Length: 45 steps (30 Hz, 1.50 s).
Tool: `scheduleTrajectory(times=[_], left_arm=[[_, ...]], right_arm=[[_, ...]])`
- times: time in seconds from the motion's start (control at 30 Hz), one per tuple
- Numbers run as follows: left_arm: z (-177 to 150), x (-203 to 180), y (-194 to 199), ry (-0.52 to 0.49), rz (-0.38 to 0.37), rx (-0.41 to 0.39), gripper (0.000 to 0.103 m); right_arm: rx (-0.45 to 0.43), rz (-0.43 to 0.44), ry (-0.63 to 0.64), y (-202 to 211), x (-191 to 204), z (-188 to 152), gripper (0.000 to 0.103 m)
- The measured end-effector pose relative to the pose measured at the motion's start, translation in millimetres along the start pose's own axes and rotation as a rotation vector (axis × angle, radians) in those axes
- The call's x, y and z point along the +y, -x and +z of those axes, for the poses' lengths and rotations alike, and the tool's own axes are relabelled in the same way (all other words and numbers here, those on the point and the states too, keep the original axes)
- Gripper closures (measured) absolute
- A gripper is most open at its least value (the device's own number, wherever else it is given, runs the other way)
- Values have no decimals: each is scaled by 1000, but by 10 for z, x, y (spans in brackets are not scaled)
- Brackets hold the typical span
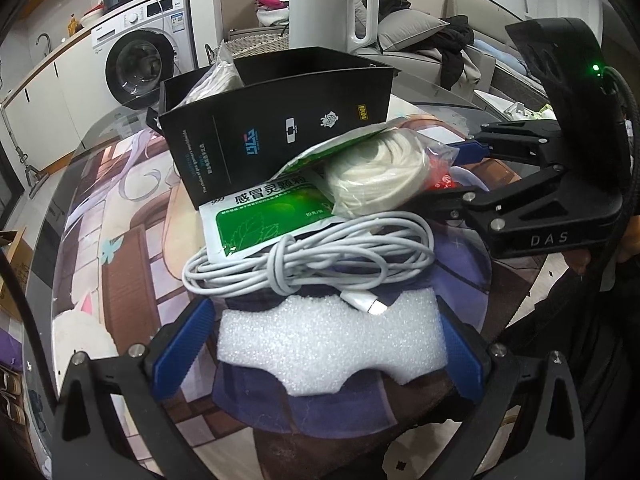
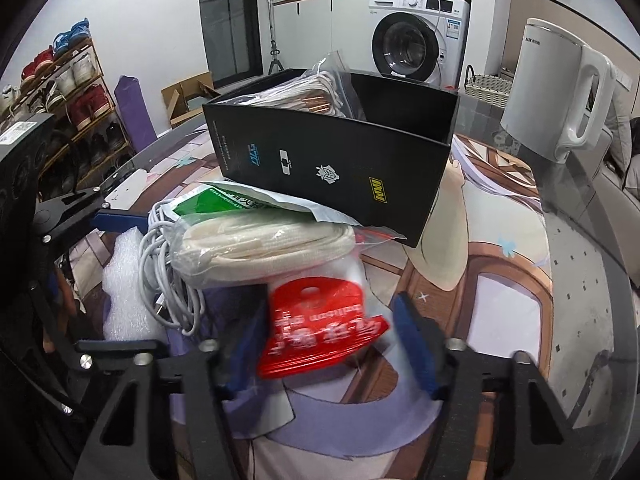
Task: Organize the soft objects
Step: 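Grasp the red balloon-glue packet with the right gripper while the left grasps the white foam, then carry the red packet and white foam up and over the black box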
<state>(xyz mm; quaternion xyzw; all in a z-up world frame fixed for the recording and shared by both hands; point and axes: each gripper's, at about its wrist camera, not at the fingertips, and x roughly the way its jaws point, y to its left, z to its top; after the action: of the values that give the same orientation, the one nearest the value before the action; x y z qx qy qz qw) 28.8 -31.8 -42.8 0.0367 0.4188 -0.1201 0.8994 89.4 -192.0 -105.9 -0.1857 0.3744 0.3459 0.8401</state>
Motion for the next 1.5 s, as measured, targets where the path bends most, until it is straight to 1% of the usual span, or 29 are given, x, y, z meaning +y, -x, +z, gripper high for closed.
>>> scheduleTrajectory(times=[0.2,0.27,0.5,0.63,0.77,0.83,0.87,0.97,1.17,1.33,1.5], left_arm=[[15,13,-12,4,6,2,0],[18,9,-11,6,8,3,0],[28,13,-17,8,9,6,0],[27,18,-15,8,7,5,1],[17,38,-2,9,6,2,6],[12,31,14,5,2,0,10],[13,23,27,5,-3,-2,13],[7,23,44,4,-12,-4,14],[30,44,159,11,-21,-42,14],[35,63,266,16,-25,-73,14],[67,125,417,37,-53,-116,14]], right_arm=[[-11,-12,14,57,0,-79,50],[-14,-14,12,90,-27,-116,54],[-24,-30,-20,190,-164,-200,57],[-31,-56,-41,235,-246,-222,57],[-54,-76,-56,305,-302,-216,57],[-67,-82,-69,342,-349,-208,57],[-72,-86,-77,355,-368,-205,57],[-93,-97,-91,406,-404,-191,57],[-136,-98,-82,504,-379,-146,57],[-148,-101,-87,534,-361,-117,57],[-160,-98,-88,550,-357,-89,57]])
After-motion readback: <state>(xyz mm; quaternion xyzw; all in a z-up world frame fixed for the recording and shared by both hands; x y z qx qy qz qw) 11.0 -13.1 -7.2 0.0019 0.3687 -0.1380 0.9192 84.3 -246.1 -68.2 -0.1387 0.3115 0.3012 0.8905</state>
